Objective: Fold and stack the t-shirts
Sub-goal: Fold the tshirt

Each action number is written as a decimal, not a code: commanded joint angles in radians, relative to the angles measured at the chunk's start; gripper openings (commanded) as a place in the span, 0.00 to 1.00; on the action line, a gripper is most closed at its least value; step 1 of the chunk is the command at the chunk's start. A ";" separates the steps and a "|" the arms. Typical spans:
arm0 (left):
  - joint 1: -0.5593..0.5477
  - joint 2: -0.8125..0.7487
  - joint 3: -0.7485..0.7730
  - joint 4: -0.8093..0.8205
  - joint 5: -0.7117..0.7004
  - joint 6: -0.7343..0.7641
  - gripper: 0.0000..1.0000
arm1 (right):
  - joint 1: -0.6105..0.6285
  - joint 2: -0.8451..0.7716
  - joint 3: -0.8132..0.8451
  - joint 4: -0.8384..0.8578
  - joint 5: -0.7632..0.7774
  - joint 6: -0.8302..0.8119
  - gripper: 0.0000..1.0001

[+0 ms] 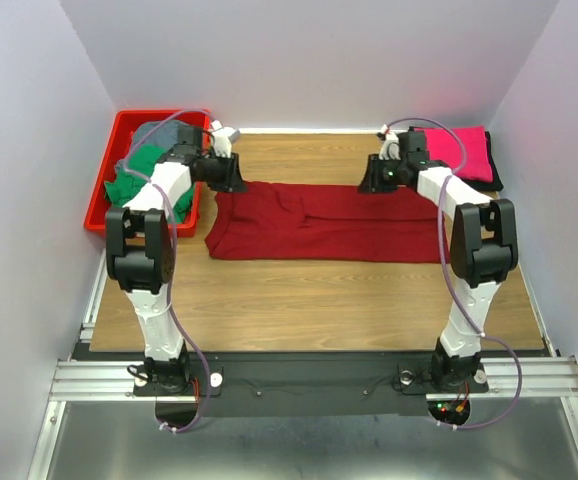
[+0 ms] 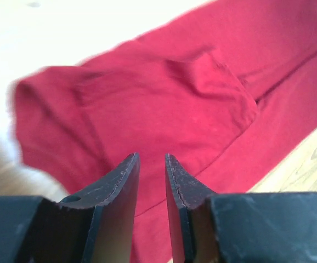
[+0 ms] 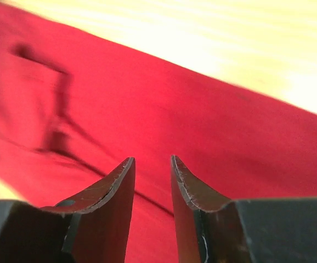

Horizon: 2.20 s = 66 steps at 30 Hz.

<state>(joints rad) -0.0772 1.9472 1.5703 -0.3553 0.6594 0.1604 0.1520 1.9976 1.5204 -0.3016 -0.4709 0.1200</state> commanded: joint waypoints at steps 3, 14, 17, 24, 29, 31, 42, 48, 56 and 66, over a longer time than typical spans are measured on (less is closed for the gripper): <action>-0.087 -0.019 -0.073 0.004 -0.038 -0.005 0.36 | -0.074 -0.017 -0.040 -0.136 0.135 -0.181 0.37; -0.148 -0.040 -0.222 -0.043 -0.153 -0.004 0.35 | -0.100 -0.005 -0.155 -0.212 0.229 -0.264 0.33; -0.148 -0.016 -0.227 -0.048 -0.208 -0.001 0.35 | -0.100 -0.006 -0.195 -0.257 0.245 -0.279 0.32; -0.151 0.136 -0.057 -0.089 -0.320 0.046 0.35 | -0.091 -0.045 -0.345 -0.376 0.106 -0.302 0.26; -0.150 0.329 0.353 -0.178 -0.388 0.117 0.35 | -0.054 -0.148 -0.362 -0.468 -0.173 -0.344 0.27; -0.150 0.340 0.469 -0.198 -0.362 0.136 0.36 | -0.061 -0.220 -0.324 -0.472 -0.184 -0.352 0.27; -0.154 0.056 0.185 -0.079 -0.199 0.010 0.37 | -0.098 -0.089 -0.042 -0.493 0.024 -0.490 0.27; -0.177 0.027 0.028 -0.013 -0.211 -0.081 0.30 | -0.097 -0.033 -0.081 -0.502 0.037 -0.520 0.21; -0.207 0.062 -0.009 -0.014 -0.288 -0.090 0.25 | -0.063 -0.059 -0.230 -0.508 0.026 -0.536 0.17; -0.265 0.096 0.019 -0.047 -0.331 -0.081 0.24 | 0.150 -0.161 -0.422 -0.628 -0.240 -0.560 0.17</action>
<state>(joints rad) -0.3099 2.0327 1.5639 -0.3927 0.3565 0.0799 0.2077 1.8530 1.1564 -0.8108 -0.5770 -0.4042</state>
